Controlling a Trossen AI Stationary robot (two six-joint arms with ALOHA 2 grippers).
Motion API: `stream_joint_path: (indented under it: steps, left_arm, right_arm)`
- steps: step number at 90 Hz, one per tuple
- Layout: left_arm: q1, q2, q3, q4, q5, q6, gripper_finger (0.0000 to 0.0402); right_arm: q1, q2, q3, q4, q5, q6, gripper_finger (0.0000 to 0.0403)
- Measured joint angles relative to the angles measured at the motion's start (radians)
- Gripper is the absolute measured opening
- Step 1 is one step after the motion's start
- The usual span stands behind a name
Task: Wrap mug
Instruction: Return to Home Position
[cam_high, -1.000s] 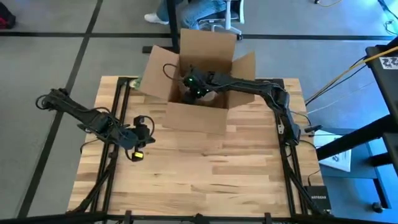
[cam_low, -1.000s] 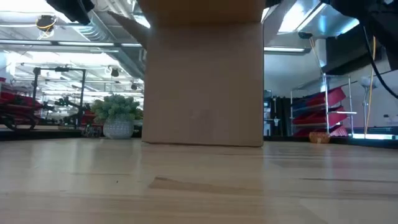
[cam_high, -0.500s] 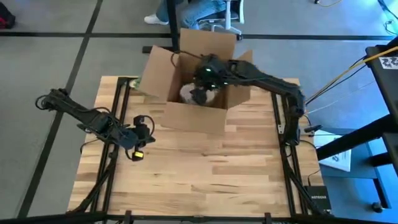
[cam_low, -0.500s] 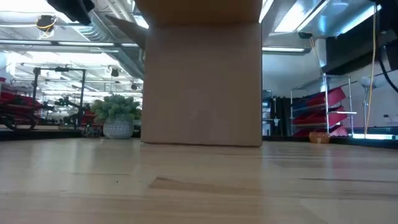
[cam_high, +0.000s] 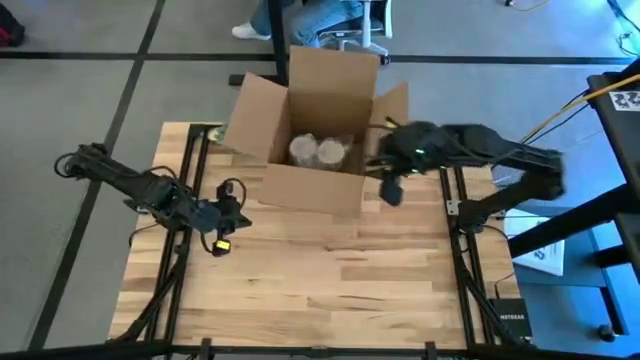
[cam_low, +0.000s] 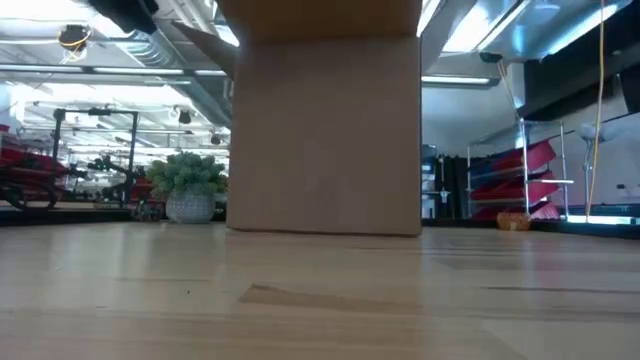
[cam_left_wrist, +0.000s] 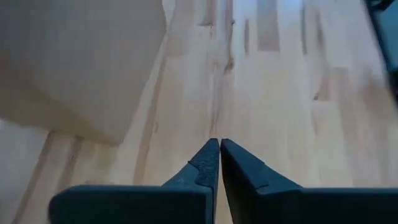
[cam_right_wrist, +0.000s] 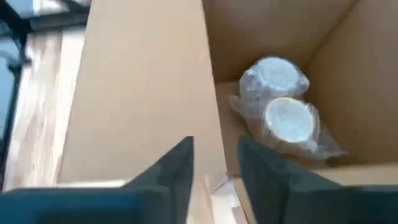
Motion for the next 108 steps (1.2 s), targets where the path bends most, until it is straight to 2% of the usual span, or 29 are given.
stream_joint_path:
  steps: [9, 17, 31, 44, 50, 63, 80, 85, 90, 100, 108]
  left_arm:
    - [0.02, -0.011, 0.0, 0.006, 0.099, 0.019, 0.0]
    - [0.043, -0.015, 0.0, 0.029, 0.117, 0.031, 0.0]
    - [0.097, -0.025, -0.041, 0.087, 0.124, 0.101, 0.0]
    - [0.164, -0.063, -0.163, 0.298, 0.29, 0.156, 0.0]
    - [0.193, -0.083, -0.218, 0.379, 0.332, 0.173, 0.0]
    - [0.255, -0.134, -0.328, 0.511, 0.343, 0.234, 0.0]
    - [0.311, -0.175, -0.365, 0.46, 0.193, 0.171, 0.0]
    - [0.314, -0.17, -0.365, 0.453, 0.177, 0.111, 0.0]
    - [0.309, -0.161, -0.374, 0.464, 0.179, 0.115, 0.0]
    - [0.295, -0.163, -0.454, 0.629, 0.204, 0.197, 0.0]
    - [0.307, -0.194, -0.546, 0.804, 0.294, 0.248, 0.0]
  right_arm:
    - [0.033, -0.207, -0.265, 0.204, -0.052, 0.047, 0.0036]
    - [0.063, -0.373, -0.493, 0.386, -0.07, 0.084, 0.0007]
    - [0.093, -0.598, -0.828, 0.721, -0.041, 0.158, 0.0011]
    - [0.091, -0.721, -1.041, 0.862, -0.056, 0.151, 0.0003]
    - [0.091, -0.771, -1.109, 0.894, -0.06, 0.15, 0.0001]
    - [0.091, -0.904, -1.221, 0.912, -0.079, 0.132, 0.0001]
    - [0.089, -1.011, -1.291, 0.857, -0.003, 0.167, 0.0003]
    - [0.089, -1.018, -1.29, 0.857, -0.009, 0.205, 0.0003]
    - [0.09, -1.018, -1.29, 0.849, -0.027, 0.204, 0.0003]
    - [0.089, -1.015, -1.294, 0.84, -0.089, 0.139, 0.0003]
    - [0.09, -1.02, -1.306, 0.881, -0.098, 0.104, 0.0003]
